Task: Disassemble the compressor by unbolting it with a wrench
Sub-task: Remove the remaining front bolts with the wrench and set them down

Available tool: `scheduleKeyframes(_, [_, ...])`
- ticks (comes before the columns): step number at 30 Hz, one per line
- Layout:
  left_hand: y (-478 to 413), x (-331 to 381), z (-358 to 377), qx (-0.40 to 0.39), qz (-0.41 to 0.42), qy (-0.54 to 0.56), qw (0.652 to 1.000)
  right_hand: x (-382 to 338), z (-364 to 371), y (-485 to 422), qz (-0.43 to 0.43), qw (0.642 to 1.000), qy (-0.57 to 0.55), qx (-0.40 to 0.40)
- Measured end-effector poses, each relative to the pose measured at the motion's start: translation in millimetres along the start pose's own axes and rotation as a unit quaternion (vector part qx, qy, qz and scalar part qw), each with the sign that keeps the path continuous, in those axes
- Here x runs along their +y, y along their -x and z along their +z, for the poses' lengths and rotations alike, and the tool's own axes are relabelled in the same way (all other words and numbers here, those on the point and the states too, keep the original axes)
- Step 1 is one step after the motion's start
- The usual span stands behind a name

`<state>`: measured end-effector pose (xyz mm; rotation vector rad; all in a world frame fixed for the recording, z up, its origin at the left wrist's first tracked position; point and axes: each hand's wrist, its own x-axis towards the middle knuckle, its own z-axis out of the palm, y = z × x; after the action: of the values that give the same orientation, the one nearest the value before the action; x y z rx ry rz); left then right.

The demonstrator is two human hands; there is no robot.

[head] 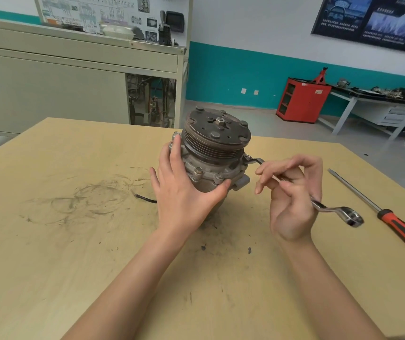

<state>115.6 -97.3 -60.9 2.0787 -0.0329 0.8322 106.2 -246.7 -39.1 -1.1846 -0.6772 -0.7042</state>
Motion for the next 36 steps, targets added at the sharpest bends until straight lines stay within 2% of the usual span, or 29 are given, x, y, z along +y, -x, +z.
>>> scheduleKeyframes(4, [-0.1, -0.7, 0.2, 0.001, 0.001, 0.003, 1.0, -3.7, -7.0, 2.4, 0.048, 0.995, -0.073, 0.037])
scheduleKeyframes(7, [0.1, -0.6, 0.8, 0.004, 0.002, 0.008, 1.0, -2.4, -18.8, -13.8, 0.12, 0.975, -0.174, 0.06])
scheduleKeyframes(9, [-0.1, -0.5, 0.9, 0.005, 0.003, 0.011, 1.0, 5.6, -28.4, -32.0, 0.187, 0.941, -0.27, 0.081])
scheduleKeyframes(11, [-0.3, -0.5, 0.9, 0.003, 0.005, 0.014, 1.0, 19.1, -36.2, -48.4, 0.261, 0.888, -0.363, 0.106])
scheduleKeyframes(13, [-0.6, -0.3, 0.5, 0.005, 0.006, 0.014, 1.0, 35.8, -36.0, -62.2, 0.314, 0.843, -0.421, 0.12])
scheduleKeyframes(14, [-0.7, -0.2, 0.3, 0.008, 0.005, 0.014, 1.0, 43.7, -33.4, -68.9, 0.33, 0.832, -0.43, 0.119])
scheduleKeyframes(16, [-1.0, 0.1, 0.1, 0.013, 0.006, 0.015, 1.0, 56.8, -26.5, -83.3, 0.361, 0.833, -0.407, 0.105])
scheduleKeyframes(19, [-1.0, 0.2, 0.4, 0.018, 0.009, 0.017, 1.0, 65.1, -21.9, -106.9, 0.416, 0.822, -0.387, 0.023])
scheduleKeyframes(23, [-1.0, 0.5, 0.6, 0.024, 0.009, 0.018, 1.0, 67.3, -11.7, -126.9, 0.483, 0.771, -0.405, -0.089])
scheduleKeyframes(25, [-0.9, 0.3, 0.5, 0.026, 0.009, 0.018, 0.999, 67.8, -8.6, -129.9, 0.488, 0.801, -0.337, -0.082])
scheduleKeyframes(28, [-0.5, 0.5, 0.7, 0.026, 0.01, 0.019, 0.999, 59.8, -11.8, -123.5, 0.498, 0.841, -0.213, -0.002])
scheduleKeyframes(32, [-0.1, 0.4, 0.2, 0.018, 0.009, 0.015, 1.0, 22.5, -21.7, -107.8, 0.463, 0.87, -0.158, 0.06])
scheduleKeyframes(34, [-0.4, 0.5, -0.3, 0.018, 0.009, 0.013, 1.0, -0.1, -26.8, -99.6, 0.37, 0.917, -0.099, 0.109])
scheduleKeyframes(36, [-0.5, 0.5, -0.7, 0.018, 0.008, 0.012, 1.0, -18.2, -24.3, -81.6, 0.202, 0.97, 0.009, 0.135])
